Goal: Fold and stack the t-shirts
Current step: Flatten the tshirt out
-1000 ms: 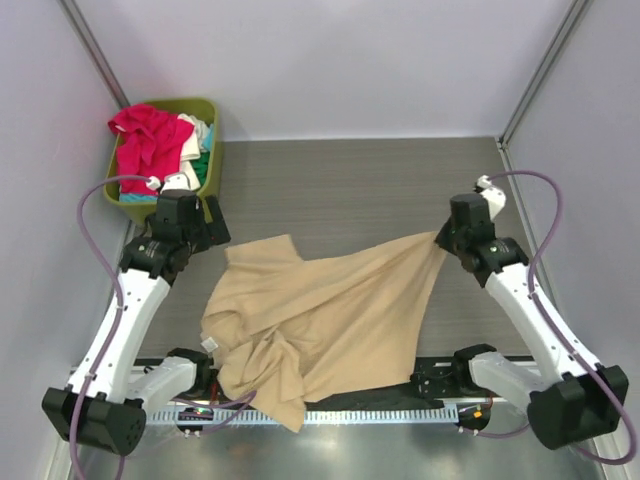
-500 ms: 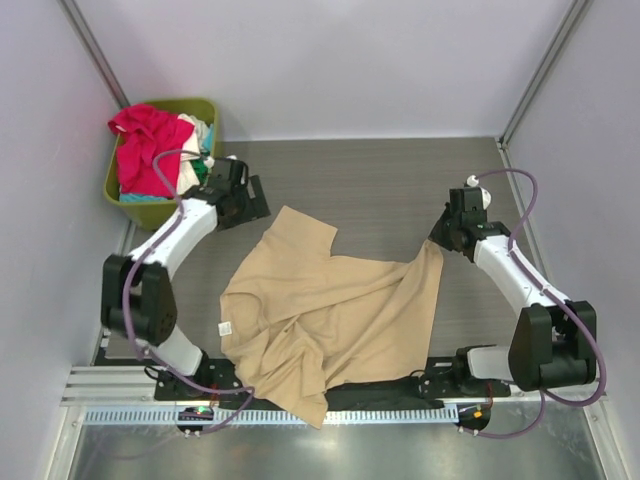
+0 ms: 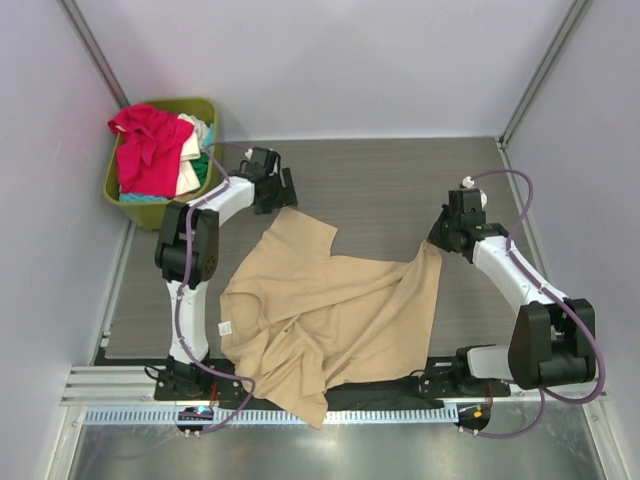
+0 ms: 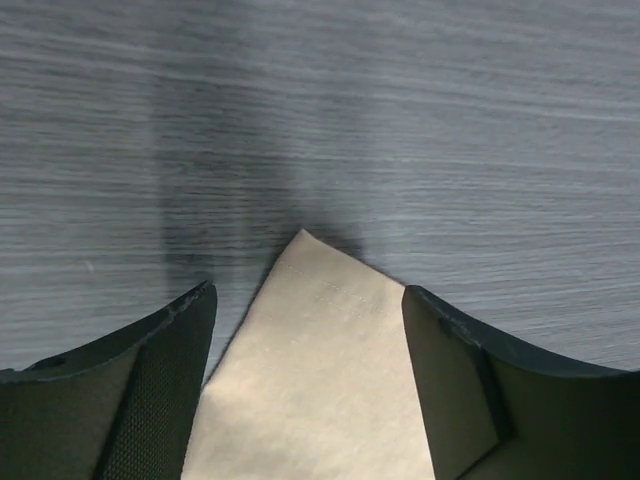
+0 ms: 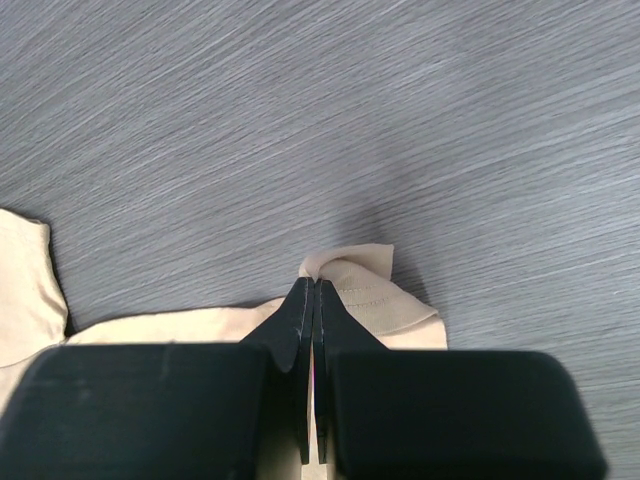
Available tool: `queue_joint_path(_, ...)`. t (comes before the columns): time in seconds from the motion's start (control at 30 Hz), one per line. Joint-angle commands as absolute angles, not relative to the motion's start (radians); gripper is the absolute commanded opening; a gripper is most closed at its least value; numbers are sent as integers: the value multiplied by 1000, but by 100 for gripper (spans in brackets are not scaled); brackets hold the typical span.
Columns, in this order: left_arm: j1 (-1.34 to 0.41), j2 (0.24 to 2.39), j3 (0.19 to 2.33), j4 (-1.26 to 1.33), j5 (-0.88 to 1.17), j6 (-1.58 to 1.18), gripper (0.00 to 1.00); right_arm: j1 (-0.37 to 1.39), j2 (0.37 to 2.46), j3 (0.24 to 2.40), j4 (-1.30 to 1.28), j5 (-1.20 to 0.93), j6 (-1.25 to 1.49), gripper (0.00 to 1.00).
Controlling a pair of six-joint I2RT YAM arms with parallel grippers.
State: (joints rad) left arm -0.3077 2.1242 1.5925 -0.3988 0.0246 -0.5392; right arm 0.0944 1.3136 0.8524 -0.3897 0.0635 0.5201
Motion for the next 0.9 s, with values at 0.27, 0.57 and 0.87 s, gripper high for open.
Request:
queue_joint_path(0.27, -380, 2189, 1536, -357, 83, -575, 52, 95, 1310, 858, -356, 48, 502, 1)
queue_joint_path(0.57, -385, 2137, 1494, -353, 57, -574, 0, 95, 1259, 825, -357, 25, 511, 1)
queue_joint_path(0.87, -387, 1732, 1447, -452, -44, -534, 0, 95, 1129, 909, -386, -48, 508, 1)
